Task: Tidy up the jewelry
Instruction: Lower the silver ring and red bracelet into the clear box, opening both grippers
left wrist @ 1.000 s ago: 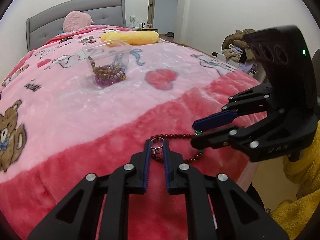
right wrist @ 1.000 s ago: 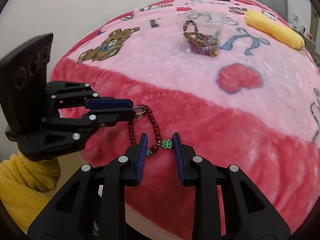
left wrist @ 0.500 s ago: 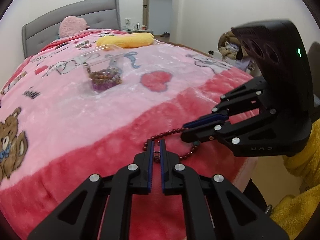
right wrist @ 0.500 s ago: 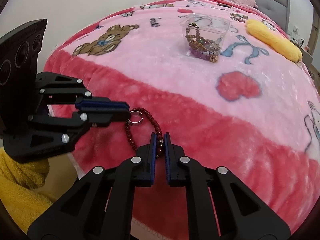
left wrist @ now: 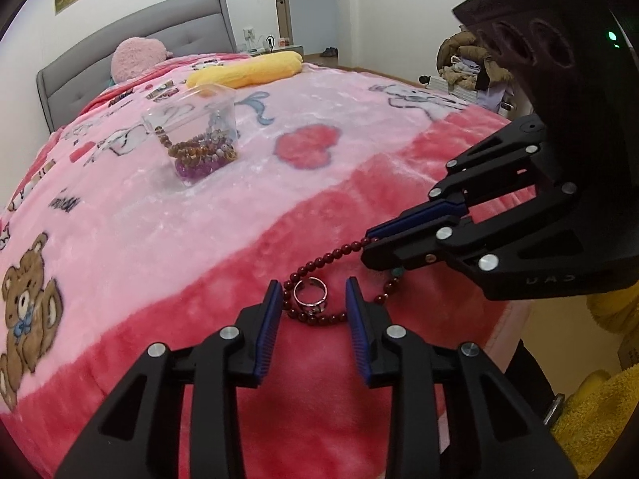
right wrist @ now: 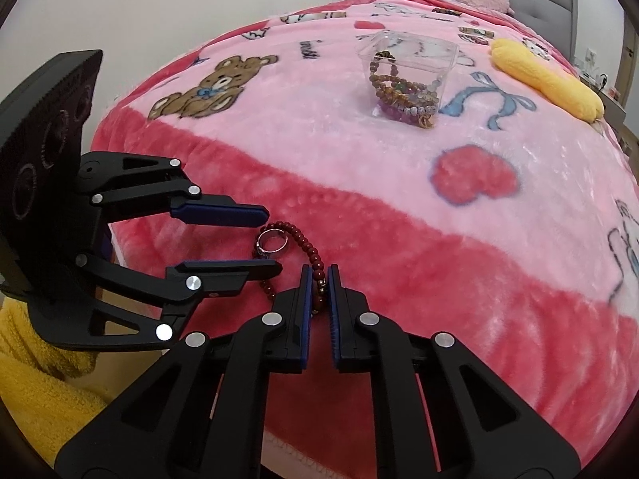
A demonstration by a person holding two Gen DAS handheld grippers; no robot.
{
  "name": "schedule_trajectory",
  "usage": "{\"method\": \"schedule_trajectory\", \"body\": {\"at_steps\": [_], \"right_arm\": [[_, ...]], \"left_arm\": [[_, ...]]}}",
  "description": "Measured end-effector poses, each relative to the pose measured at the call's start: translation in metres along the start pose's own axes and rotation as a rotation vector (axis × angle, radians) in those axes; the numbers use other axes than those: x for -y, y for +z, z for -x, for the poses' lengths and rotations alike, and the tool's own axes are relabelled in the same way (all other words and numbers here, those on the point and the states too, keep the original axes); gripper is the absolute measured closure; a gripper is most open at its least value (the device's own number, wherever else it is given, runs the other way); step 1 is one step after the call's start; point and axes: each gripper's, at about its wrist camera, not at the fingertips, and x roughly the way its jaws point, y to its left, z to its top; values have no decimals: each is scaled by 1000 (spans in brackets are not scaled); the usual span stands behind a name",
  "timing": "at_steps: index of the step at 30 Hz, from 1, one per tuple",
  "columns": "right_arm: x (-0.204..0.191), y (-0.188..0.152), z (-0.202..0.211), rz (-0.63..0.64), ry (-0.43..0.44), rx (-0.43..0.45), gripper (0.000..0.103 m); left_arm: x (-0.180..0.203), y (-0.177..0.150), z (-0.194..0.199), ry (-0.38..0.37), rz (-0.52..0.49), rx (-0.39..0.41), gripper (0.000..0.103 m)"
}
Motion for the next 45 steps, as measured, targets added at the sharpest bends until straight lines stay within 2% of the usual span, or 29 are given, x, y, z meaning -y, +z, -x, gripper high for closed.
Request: {"method": "schedule_trajectory", "body": {"at_steps": [2,4,8,30,39,45], "right_arm": [[0,1,1,-5,0,7,96],[1,2,4,-10,6,15,96],[2,5,9,-12,15,28,96],[9,21,43,-27,-13,128,96],[15,47,52,-21,-32,182,96],[23,75,54,-34,-40,220,96]], "left_arm": [[-4,0,-1,-13,16,0,71],[-5,-1,-2,-15,24,1,80],[-5,-1,0,-31,31,15,86],[-27,-1,24,-17,114,116,86],[-42,21,27,0,170,173,86],[-52,48,30,54,185,229,86]]}}
